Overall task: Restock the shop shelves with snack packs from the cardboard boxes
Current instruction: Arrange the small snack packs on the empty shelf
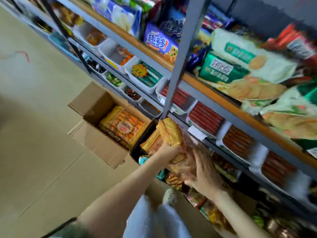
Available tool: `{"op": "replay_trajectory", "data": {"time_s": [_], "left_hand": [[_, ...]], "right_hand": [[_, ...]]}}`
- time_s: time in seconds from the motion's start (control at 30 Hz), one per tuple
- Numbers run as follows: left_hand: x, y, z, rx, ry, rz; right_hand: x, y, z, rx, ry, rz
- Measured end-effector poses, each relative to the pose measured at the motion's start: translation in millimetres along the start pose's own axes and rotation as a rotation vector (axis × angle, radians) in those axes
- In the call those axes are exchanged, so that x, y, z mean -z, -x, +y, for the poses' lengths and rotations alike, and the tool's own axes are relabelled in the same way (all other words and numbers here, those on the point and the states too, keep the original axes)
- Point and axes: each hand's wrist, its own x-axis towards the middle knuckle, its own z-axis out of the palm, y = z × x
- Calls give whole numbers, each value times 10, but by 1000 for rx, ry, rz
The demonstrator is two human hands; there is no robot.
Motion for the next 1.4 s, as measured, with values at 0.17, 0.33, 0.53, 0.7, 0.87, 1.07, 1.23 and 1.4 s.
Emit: {"op": "replay_trajectory", "data": {"time_s": [0.17, 0.33, 0.53, 0.7, 0.87, 1.07, 1.23, 1.4], "left_hand": [[-149, 749, 463, -27, -44, -44], [-159, 1536, 807, -88, 18, -157], [-151, 2574, 1245, -303, -105, -316], [-299, 3266, 1383, -999, -219, -175], [-865, 3822, 1424, -2410, -796, 816], [-1765, 4145, 1678, -2659, -392, 1475], [-2240, 4581, 2140, -2682, -196, 1700], [-2386, 4813, 2516, -2753, -270, 1871]], "right_hand": [[370, 498, -24, -146, -57, 255], [794, 779, -260, -142, 1, 783], [1681, 1352, -446, -135, 105, 1036], [2590, 2062, -544, -13, 51, 1287], [3480, 3087, -639, 98, 236, 1509], [4028, 4405, -704, 290, 788, 1762], [4620, 4641, -531, 215, 1054, 2046], [5167, 4549, -209, 230, 1078, 2021]]}}
